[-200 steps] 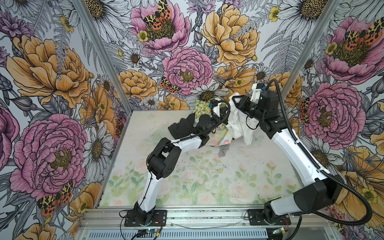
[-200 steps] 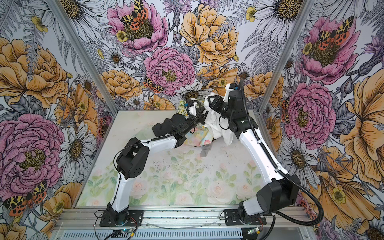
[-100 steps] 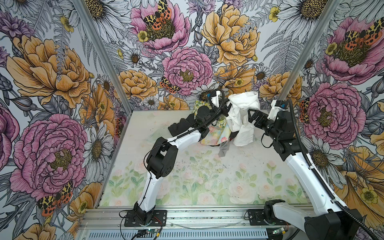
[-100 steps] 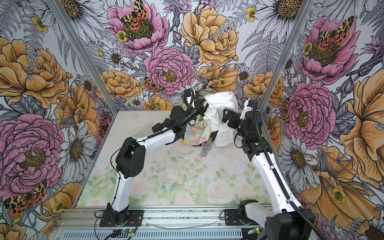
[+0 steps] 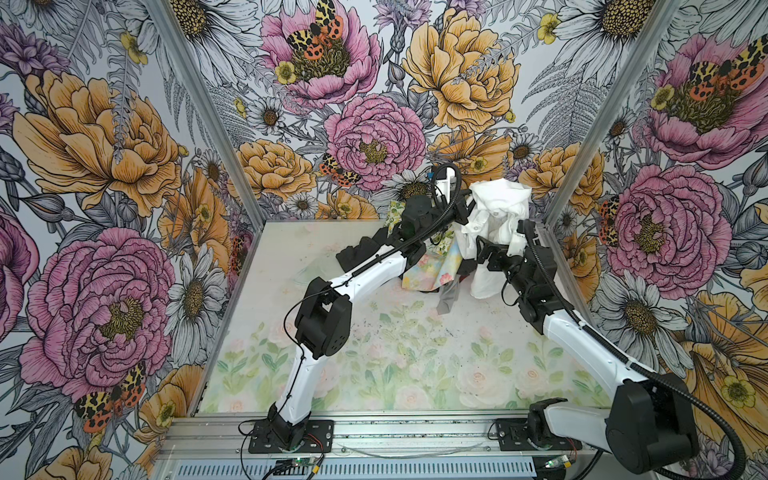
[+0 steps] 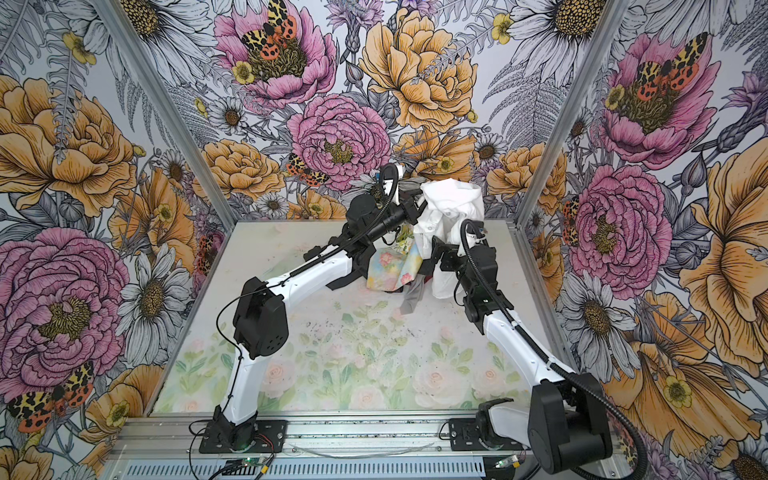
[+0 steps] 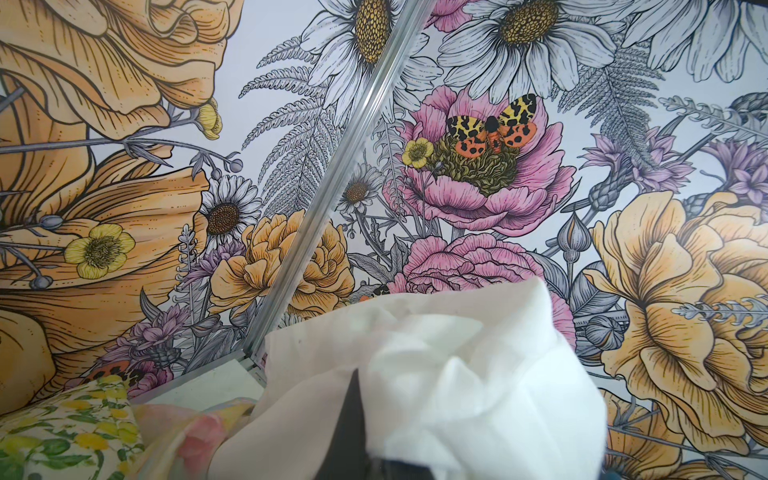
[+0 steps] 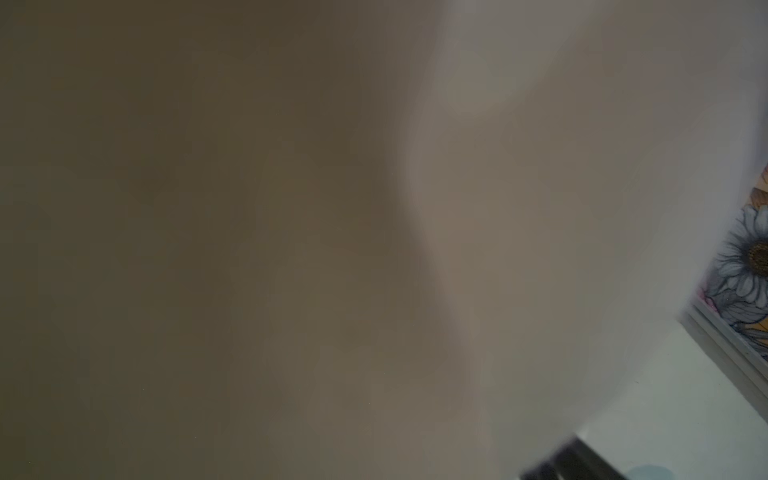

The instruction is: Pick out a specific cloth from the pile

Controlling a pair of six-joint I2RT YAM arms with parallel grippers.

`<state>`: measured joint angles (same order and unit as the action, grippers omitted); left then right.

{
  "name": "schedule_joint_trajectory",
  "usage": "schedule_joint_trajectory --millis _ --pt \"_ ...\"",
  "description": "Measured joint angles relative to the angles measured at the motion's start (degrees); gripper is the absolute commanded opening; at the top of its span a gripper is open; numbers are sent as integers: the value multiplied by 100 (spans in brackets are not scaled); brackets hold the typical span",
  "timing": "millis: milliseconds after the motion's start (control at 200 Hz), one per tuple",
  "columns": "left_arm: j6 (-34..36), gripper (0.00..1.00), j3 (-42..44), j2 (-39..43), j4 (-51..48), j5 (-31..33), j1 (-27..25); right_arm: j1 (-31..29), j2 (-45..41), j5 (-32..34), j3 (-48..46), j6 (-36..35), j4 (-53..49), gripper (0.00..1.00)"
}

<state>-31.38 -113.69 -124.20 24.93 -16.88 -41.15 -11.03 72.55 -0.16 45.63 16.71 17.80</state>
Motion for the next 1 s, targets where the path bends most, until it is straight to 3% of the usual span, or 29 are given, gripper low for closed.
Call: schedule_joint_trajectory --millis 210,295,445,490,635,875,1001 --pt "24 0 -11 129 -400 -44 7 -175 1071 267 404 -400 833 96" --pt "24 0 -11 188 -483 -55 13 -177 1327 503 584 -483 1176 82" --pt "24 0 -7 330 -595 -63 20 -175 1556 815 992 -675 1488 27" --pt "26 0 4 382 -612 -72 35 -175 1565 809 1086 -695 1547 0" --pt "24 0 168 623 -632 -103 98 -181 1495 793 1263 -761 1655 0" --pt "15 0 564 883 -382 -234 319 -70 1180 717 1845 -874 984 0" --pt "4 16 844 935 -219 -280 345 92 986 501 2135 -841 577 0"
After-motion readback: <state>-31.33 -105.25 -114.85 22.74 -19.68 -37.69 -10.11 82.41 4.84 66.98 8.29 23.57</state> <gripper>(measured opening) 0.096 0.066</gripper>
